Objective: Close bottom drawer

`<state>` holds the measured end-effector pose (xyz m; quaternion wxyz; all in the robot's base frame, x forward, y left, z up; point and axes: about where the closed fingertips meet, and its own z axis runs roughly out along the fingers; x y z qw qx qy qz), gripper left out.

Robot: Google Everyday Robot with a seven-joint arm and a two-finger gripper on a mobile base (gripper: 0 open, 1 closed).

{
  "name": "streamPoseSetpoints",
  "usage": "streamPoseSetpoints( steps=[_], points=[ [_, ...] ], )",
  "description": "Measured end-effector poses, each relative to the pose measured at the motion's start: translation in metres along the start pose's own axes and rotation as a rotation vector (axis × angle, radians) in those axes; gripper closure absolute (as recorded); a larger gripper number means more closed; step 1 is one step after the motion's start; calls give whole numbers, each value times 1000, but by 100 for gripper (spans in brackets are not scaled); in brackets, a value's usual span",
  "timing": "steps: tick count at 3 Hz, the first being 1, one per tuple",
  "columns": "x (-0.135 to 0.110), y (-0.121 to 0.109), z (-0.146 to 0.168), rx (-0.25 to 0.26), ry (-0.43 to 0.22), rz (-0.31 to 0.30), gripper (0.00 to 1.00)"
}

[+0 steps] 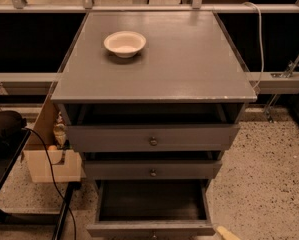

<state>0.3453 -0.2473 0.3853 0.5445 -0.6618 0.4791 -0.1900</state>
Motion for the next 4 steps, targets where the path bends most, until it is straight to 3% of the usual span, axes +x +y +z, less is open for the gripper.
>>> streamPoseSetpoints(
  steps=[1, 2, 4],
  points=[
    [-2, 7, 5, -7, 3, -5, 66],
    [4, 50, 27, -10, 25, -3, 97],
    [10, 121, 71, 18, 45, 16, 100]
  ],
)
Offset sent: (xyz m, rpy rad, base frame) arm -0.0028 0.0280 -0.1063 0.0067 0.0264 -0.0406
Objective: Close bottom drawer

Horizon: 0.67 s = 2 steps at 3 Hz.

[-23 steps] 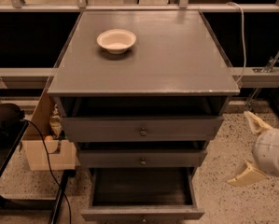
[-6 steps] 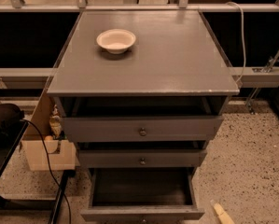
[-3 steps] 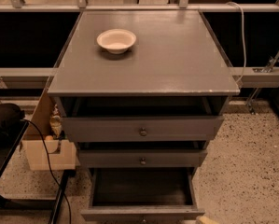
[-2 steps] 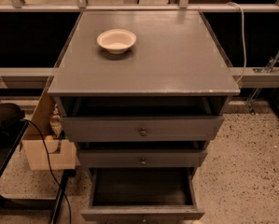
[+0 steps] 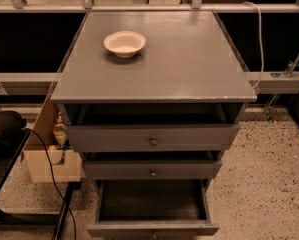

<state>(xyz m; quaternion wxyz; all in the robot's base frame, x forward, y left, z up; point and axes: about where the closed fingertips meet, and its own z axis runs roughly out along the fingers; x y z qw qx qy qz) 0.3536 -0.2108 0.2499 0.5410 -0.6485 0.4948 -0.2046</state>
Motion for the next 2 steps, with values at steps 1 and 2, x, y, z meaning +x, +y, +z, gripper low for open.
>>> streamPoseSetpoints(
  steps=[1, 2],
  points=[
    [4, 46, 26, -22, 0, 13, 100],
    [3, 51, 29, -19, -4, 21, 100]
  ],
)
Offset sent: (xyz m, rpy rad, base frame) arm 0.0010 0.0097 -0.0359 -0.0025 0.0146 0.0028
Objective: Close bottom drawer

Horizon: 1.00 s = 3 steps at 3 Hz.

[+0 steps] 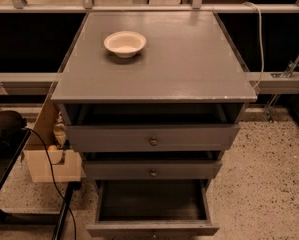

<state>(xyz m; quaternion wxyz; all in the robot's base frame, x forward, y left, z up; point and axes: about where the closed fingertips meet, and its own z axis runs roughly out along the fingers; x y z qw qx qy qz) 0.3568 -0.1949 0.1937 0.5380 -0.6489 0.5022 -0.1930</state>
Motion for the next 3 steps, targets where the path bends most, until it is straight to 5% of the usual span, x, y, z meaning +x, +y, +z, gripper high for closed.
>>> streamPoseSetpoints(
  steps=[3],
  points=[
    [-15, 48, 57, 72, -87, 73, 100]
  ],
)
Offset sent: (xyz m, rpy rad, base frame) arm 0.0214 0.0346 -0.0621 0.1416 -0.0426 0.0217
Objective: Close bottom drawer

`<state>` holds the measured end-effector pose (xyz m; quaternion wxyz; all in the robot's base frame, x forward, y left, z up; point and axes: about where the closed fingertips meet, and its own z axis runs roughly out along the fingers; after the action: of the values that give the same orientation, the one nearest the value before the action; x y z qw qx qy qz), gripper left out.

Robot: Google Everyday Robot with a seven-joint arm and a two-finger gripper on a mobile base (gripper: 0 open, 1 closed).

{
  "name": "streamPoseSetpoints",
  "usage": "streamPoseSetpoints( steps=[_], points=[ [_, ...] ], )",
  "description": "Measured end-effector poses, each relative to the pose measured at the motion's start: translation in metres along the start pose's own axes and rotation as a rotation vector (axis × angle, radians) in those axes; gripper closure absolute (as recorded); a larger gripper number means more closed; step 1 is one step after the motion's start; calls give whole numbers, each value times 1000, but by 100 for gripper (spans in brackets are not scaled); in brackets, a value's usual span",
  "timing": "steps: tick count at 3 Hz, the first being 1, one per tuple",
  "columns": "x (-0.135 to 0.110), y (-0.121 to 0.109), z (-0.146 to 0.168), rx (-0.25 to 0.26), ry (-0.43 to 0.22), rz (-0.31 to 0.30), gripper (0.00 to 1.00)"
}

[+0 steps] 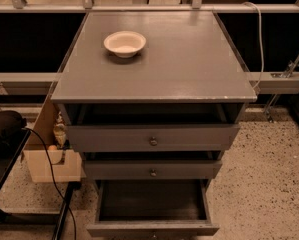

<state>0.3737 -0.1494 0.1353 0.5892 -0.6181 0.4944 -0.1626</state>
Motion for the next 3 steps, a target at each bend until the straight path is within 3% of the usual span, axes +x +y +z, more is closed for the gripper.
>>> streamPoseSetpoints(
  steps=[3],
  points=[
    [-2, 8, 30, 28, -26, -4, 100]
  ],
)
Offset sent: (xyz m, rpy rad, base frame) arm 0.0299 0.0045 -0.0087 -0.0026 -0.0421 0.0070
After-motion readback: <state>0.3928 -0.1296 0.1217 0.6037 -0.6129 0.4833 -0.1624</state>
